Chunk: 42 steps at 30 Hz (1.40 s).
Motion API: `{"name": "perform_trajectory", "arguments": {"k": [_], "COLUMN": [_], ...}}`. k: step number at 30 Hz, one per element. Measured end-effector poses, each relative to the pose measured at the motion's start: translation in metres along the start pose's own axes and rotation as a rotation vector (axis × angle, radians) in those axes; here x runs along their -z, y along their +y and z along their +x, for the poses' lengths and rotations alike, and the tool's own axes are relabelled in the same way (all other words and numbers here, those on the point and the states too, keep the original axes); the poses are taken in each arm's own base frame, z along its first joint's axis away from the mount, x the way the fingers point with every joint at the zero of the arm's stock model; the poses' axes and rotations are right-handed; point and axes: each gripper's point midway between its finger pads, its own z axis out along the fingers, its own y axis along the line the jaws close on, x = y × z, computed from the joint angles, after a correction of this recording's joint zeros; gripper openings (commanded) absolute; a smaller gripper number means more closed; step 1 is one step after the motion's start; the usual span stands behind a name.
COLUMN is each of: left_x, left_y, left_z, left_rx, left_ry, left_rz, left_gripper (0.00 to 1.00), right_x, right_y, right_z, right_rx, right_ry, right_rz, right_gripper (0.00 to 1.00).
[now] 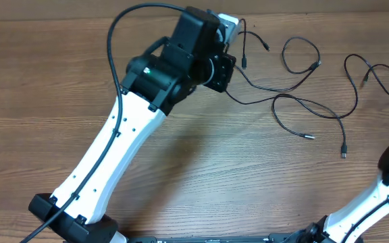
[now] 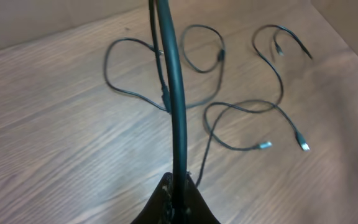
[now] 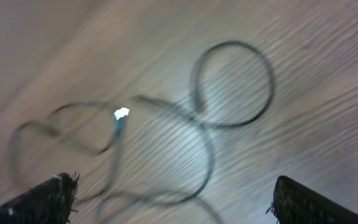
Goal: Untangle cables
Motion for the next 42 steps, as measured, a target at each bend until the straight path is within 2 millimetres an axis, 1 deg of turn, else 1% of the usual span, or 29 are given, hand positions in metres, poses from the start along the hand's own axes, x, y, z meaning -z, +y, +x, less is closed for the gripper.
{"name": "perform_trajectory", "arguments": {"k": [1, 3, 5, 7, 10, 12, 14, 16, 18, 20, 21, 23, 25, 26, 28, 30, 31, 33, 35, 40, 42], "left_x": [0.0, 0.001, 0.001, 0.002, 0.002, 0.0, -0.004, -0.015, -0.025, -0.036, -0.04, -0.046, -0.048, -0.048, -0.048, -0.048, -0.048, -0.048, -0.048, -0.047, -0.047], "left_y": [0.004, 0.009, 0.013, 0.016, 0.023, 0.026, 0.027, 0.029, 0.029, 0.03, 0.03, 0.03, 0.029, 0.029, 0.028, 0.027, 0.027, 0.024, 0.022, 0.014, 0.009], "left_z": [-0.001, -0.002, -0.003, -0.004, -0.004, -0.004, -0.002, 0.002, 0.007, 0.013, 0.015, 0.018, 0.02, 0.02, 0.019, 0.02, 0.02, 0.019, 0.019, 0.019, 0.019], "left_rx": [0.005, 0.013, 0.018, 0.022, 0.032, 0.038, 0.043, 0.048, 0.053, 0.058, 0.06, 0.063, 0.064, 0.064, 0.064, 0.065, 0.065, 0.065, 0.065, 0.067, 0.067], "left_ry": [-0.003, -0.006, -0.008, -0.009, -0.011, -0.007, 0.004, 0.029, 0.054, 0.081, 0.092, 0.107, 0.112, 0.112, 0.112, 0.114, 0.113, 0.113, 0.113, 0.116, 0.117], "left_rz": [-0.007, -0.017, -0.024, -0.03, -0.039, -0.041, -0.036, -0.029, -0.021, -0.012, -0.008, 0.001, 0.007, 0.009, 0.013, 0.016, 0.021, 0.035, 0.05, 0.095, 0.123], "left_gripper": [0.04, 0.04, 0.04, 0.04, 0.04, 0.04, 0.04, 0.04, 0.04, 0.04, 0.04, 0.04, 0.04, 0.04, 0.04, 0.04, 0.04, 0.04, 0.04, 0.04, 0.04], "right_x": [0.017, 0.04, 0.056, 0.065, 0.072, 0.076, 0.086, 0.099, 0.116, 0.132, 0.139, 0.146, 0.143, 0.138, 0.123, 0.103, 0.09, 0.073, 0.057, 0.022, 0.008], "right_y": [0.014, 0.034, 0.051, 0.066, 0.089, 0.1, 0.116, 0.13, 0.141, 0.147, 0.148, 0.146, 0.141, 0.138, 0.134, 0.13, 0.129, 0.125, 0.125, 0.135, 0.139], "right_z": [0.007, 0.021, 0.036, 0.052, 0.07, 0.081, 0.09, 0.099, 0.11, 0.121, 0.127, 0.142, 0.157, 0.164, 0.176, 0.19, 0.197, 0.215, 0.234, 0.279, 0.292], "right_rx": [0.016, 0.042, 0.068, 0.095, 0.14, 0.168, 0.205, 0.239, 0.263, 0.287, 0.294, 0.312, 0.328, 0.337, 0.354, 0.368, 0.378, 0.391, 0.416, 0.527, 0.576], "right_ry": [-0.005, 0.001, 0.016, 0.043, 0.07, 0.077, 0.057, 0.034, 0.005, -0.02, -0.026, -0.02, 0.006, 0.021, 0.045, 0.067, 0.074, 0.095, 0.104, 0.127, 0.145], "right_rz": [-0.017, -0.037, -0.053, -0.068, -0.074, -0.045, -0.044, -0.059, -0.071, -0.083, -0.087, -0.078, -0.054, -0.041, -0.021, -0.011, -0.015, -0.03, -0.079, -0.262, -0.305], "right_gripper": [1.0, 1.0, 1.0, 1.0, 1.0, 1.0, 1.0, 1.0, 1.0, 1.0, 1.0, 1.0, 1.0, 1.0, 1.0, 1.0, 1.0, 1.0, 1.0, 1.0, 1.0]}}
